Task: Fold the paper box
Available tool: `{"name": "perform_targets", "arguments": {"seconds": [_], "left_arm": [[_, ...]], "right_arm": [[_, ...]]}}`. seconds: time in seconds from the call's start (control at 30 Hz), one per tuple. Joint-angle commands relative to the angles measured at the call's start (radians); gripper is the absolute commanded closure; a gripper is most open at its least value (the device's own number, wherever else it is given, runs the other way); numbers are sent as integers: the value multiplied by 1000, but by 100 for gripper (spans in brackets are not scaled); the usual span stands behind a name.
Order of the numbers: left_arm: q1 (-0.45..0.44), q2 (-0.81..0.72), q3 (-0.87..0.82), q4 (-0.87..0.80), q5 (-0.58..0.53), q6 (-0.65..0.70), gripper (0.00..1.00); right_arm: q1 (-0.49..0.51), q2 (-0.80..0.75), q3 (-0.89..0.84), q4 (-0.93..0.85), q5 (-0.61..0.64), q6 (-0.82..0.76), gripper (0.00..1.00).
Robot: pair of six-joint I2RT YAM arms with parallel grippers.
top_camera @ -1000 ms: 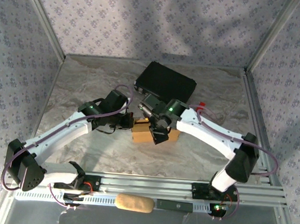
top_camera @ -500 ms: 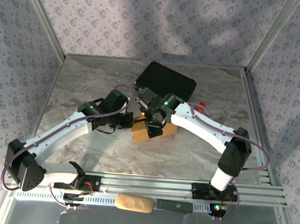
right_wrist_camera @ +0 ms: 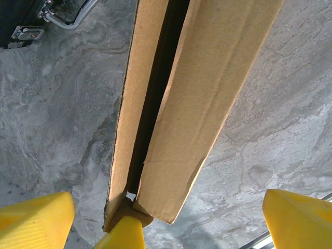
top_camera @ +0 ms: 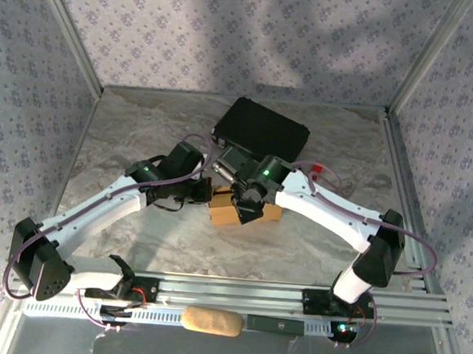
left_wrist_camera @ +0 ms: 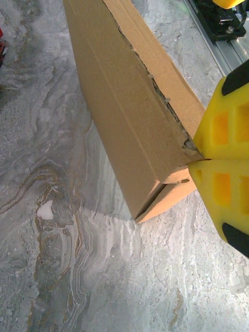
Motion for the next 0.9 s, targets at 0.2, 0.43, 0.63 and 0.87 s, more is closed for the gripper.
{"name": "perform_targets", "arguments": {"seconds": [0.2, 0.43, 0.63, 0.87], "left_arm": [[-11, 24, 18, -46, -2, 10, 100], [-15, 26, 20, -45, -1, 12, 100], [-17, 30, 28, -47, -1, 12, 100], [-16, 32, 28, -47, -1, 10, 100]], "right_arm": [[-40, 56, -26, 5, -91, 147, 2], [-64, 69, -23, 53, -64, 128, 1], [-61, 92, -73, 115, -85, 130, 5], [-56, 95, -103, 135, -77, 143, 14]]}}
